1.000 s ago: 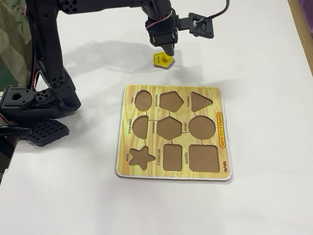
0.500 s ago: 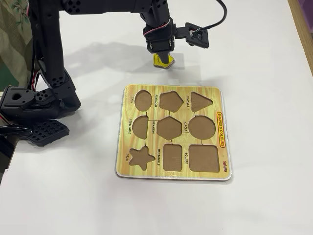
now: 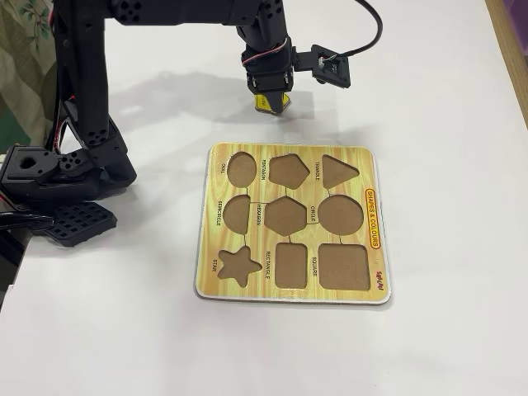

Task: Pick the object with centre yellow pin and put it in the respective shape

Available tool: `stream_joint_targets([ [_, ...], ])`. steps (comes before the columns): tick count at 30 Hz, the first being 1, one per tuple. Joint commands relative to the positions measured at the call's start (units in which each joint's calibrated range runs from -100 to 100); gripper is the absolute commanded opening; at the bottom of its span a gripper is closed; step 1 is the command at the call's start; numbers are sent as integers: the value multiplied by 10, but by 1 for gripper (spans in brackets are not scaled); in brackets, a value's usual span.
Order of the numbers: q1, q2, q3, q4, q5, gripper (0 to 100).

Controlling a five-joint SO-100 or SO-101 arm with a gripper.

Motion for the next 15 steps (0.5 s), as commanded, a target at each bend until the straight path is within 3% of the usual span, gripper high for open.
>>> stream_joint_targets([
  [1,-5,-6,-13,-6,3,7],
  [15,-25,-69,-3,1,3,7],
])
